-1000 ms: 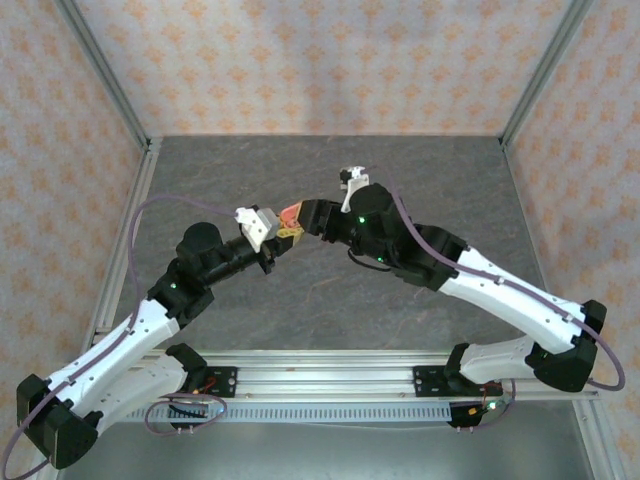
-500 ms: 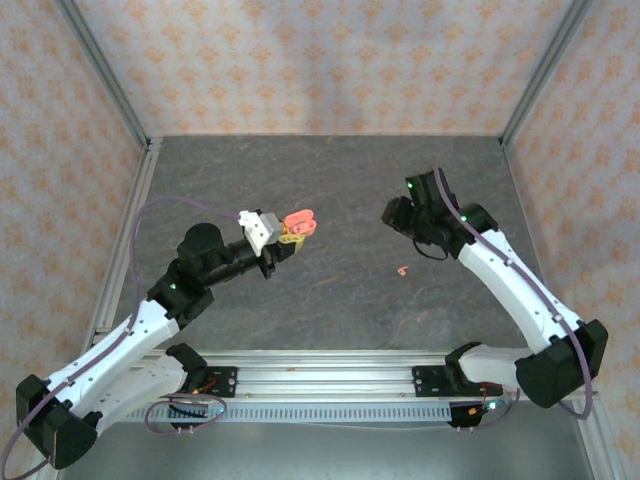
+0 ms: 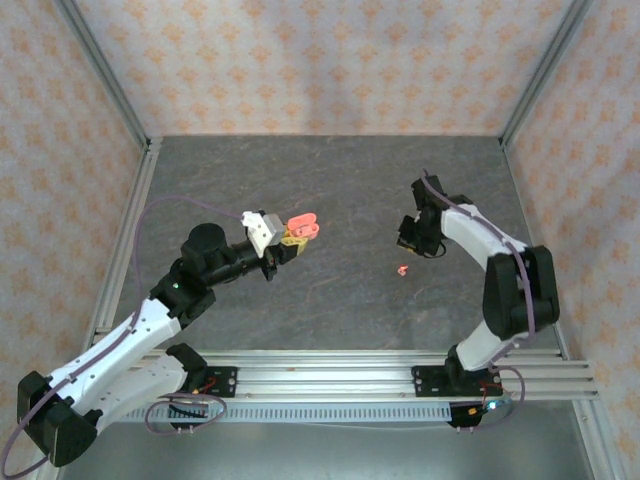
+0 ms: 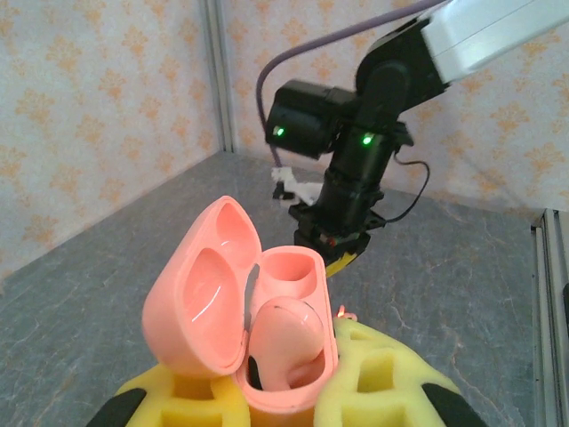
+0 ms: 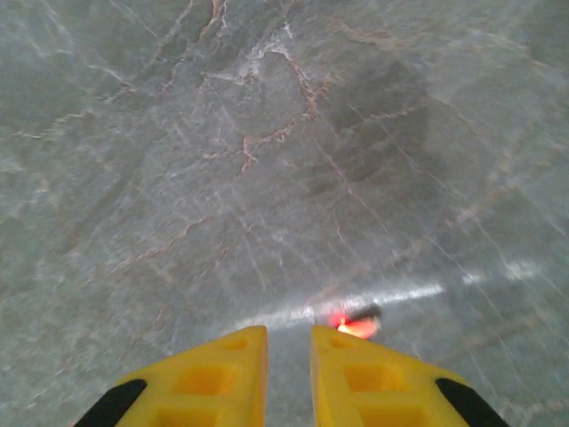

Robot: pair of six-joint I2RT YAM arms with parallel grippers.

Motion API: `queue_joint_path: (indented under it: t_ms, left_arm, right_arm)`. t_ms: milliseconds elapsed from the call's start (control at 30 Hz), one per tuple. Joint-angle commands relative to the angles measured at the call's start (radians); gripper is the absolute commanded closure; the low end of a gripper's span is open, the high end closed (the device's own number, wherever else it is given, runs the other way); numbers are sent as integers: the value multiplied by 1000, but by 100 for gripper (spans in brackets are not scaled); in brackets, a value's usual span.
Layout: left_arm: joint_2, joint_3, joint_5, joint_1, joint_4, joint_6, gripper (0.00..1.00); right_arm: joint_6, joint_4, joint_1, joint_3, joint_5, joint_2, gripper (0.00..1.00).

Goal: Insert the wireless bluetooth earbuds into the charging case

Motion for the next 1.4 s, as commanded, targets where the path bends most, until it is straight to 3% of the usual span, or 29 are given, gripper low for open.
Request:
queue_joint_path:
  t_ms: [0, 433, 1067, 1367]
  left_arm:
    - [-6, -14, 20, -9, 10, -20, 100]
    - [-31, -55, 8, -12, 27, -33, 100]
    - [-29, -63, 5, -13, 51, -39, 100]
    - [-19, -59, 6, -15, 65, -44, 100]
  right_arm:
    - [-75, -15, -6, 35, 5, 80, 80]
    - [-68, -63, -10, -74, 100, 116, 80]
    - [-6, -129, -7, -203, 30, -23, 75]
    - [87, -106, 92, -286, -26, -110, 73]
